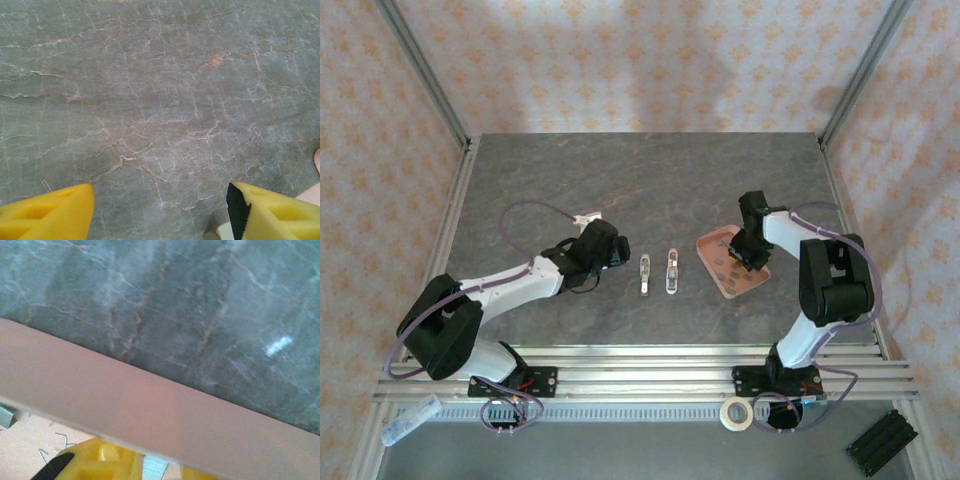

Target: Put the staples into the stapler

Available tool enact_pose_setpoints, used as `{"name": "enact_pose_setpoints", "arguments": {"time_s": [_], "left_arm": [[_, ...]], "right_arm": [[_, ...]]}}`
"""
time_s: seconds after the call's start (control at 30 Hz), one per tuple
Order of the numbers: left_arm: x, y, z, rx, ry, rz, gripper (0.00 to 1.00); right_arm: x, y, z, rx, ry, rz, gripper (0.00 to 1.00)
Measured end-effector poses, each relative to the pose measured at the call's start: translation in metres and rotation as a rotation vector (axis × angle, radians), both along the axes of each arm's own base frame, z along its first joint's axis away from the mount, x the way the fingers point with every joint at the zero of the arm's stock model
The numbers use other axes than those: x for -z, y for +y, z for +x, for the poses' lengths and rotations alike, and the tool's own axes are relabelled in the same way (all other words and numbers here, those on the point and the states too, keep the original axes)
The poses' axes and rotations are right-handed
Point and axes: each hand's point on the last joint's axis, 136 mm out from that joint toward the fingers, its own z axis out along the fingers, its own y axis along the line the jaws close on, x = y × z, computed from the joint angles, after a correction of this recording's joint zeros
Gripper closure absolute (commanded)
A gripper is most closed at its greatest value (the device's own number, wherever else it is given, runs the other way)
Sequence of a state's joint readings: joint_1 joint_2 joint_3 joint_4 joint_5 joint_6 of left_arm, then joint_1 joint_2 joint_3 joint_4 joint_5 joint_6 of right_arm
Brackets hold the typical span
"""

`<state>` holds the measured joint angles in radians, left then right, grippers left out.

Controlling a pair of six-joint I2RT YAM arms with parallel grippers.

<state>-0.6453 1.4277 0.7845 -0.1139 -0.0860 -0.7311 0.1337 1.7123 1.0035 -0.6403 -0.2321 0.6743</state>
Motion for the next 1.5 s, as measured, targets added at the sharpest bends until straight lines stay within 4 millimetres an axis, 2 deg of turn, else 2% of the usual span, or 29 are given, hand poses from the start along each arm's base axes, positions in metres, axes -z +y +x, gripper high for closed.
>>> {"name": "enact_pose_setpoints", "arguments": {"time_s": [0.17, 0.43, 0.53, 0.63, 0.73, 0.9, 1.0, 1.2, 1.37, 1.5], "left_arm": [[0.000, 0.002, 0.001, -0.005, 0.000, 0.000, 0.29], [-0.004, 0.003, 0.002, -0.011, -0.011, -0.003, 0.29], [-0.006, 0.003, 0.002, -0.012, -0.015, -0.005, 0.29], [-0.008, 0.003, 0.002, -0.012, -0.020, -0.008, 0.29], [-0.013, 0.004, 0.001, -0.007, -0.031, -0.011, 0.29], [-0.032, 0.008, -0.001, -0.004, -0.085, -0.020, 0.29], [-0.038, 0.015, -0.005, -0.007, -0.109, -0.017, 0.29], [-0.024, 0.026, -0.018, 0.024, -0.110, 0.029, 0.29], [-0.018, 0.028, -0.026, 0.058, -0.130, 0.032, 0.29], [-0.011, 0.028, -0.030, 0.073, -0.148, 0.013, 0.29]], "right_arm": [[-0.001, 0.001, 0.009, -0.047, 0.004, -0.011, 0.81], [-0.004, 0.001, 0.009, -0.121, -0.001, -0.019, 0.81], [-0.010, 0.002, 0.007, -0.157, -0.012, -0.026, 0.81], [-0.026, 0.007, 0.005, -0.201, -0.042, -0.040, 0.81], [-0.048, 0.018, 0.003, -0.254, -0.102, -0.046, 0.81], [-0.088, 0.046, -0.001, -0.350, -0.243, -0.037, 0.80], [-0.104, 0.063, -0.010, -0.402, -0.327, -0.026, 0.80], [-0.101, 0.090, -0.038, -0.496, -0.400, -0.022, 0.80], [-0.095, 0.108, -0.050, -0.553, -0.444, -0.031, 0.80], [-0.095, 0.122, -0.053, -0.594, -0.483, -0.034, 0.80]]}}
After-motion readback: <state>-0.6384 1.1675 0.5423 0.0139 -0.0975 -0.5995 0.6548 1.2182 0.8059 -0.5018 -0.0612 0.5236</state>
